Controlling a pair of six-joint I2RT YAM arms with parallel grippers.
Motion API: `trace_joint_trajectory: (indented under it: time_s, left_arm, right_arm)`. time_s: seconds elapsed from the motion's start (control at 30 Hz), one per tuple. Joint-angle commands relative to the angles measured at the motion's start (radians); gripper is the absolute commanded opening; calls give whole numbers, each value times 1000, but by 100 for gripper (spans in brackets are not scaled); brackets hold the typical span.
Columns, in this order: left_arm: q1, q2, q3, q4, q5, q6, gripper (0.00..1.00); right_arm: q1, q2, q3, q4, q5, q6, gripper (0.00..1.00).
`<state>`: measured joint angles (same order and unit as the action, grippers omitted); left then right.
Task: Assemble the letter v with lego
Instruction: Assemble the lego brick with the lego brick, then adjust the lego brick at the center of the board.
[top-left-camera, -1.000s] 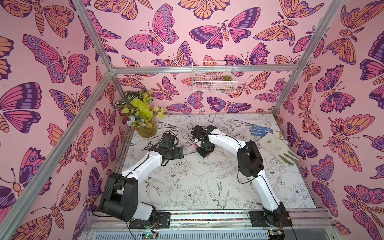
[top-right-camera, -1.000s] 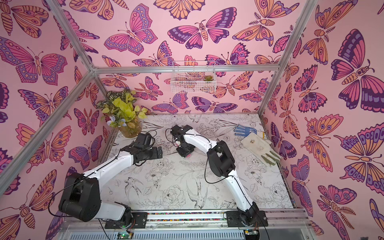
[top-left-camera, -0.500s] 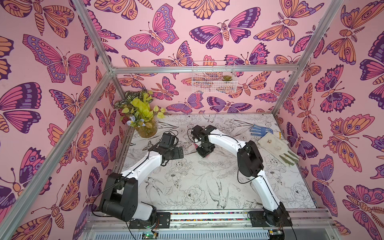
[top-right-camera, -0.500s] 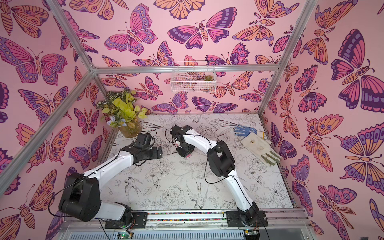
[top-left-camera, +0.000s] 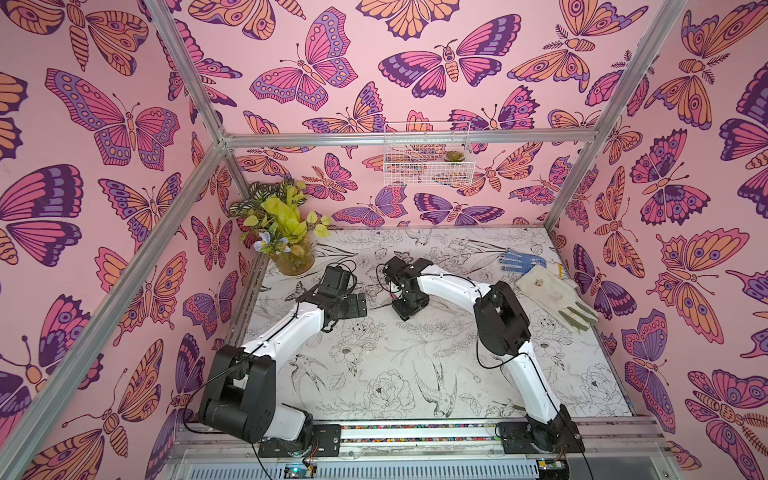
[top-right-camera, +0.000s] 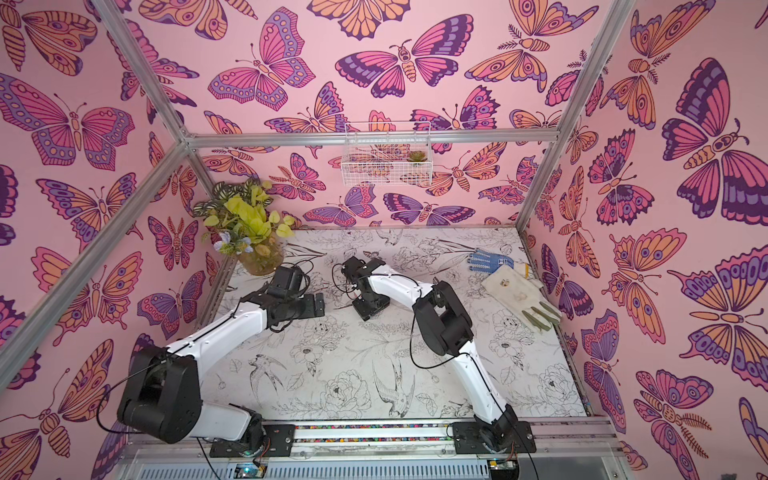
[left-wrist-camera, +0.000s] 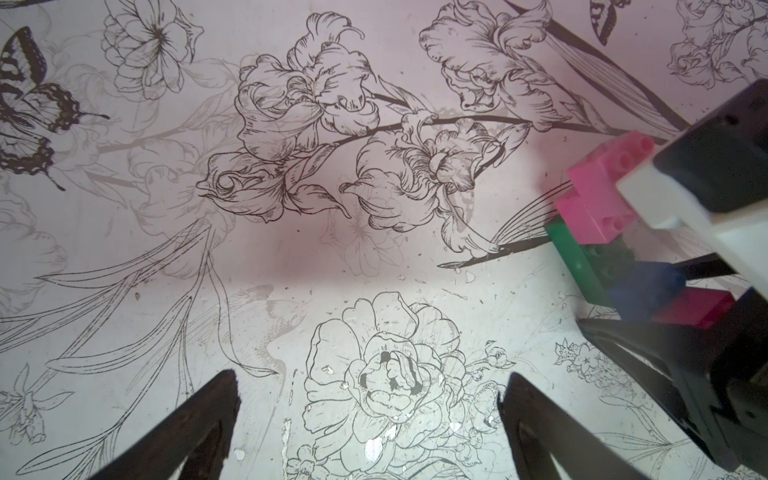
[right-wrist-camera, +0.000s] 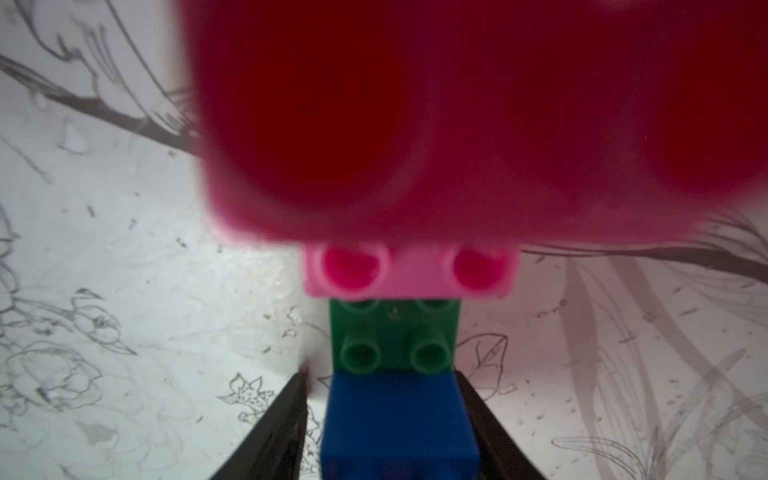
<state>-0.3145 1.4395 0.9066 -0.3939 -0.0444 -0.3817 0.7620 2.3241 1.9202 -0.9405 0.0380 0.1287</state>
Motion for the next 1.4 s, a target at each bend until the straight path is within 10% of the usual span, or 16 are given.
trace_joint_trajectory:
  time_s: [0.0,0.63,1.37]
  left_arm:
    - [6,-20,6,-24,-7,7,100]
    - [6,-18,12,-30,-3,15,100]
    - [6,-33,7,-45,-5,10,100]
  right_arm:
    - [5,-65,-15,44,23,12,58]
    - [-10,28,60,92,49,26,48]
    - [-29,24,63,56,-70,-2,13]
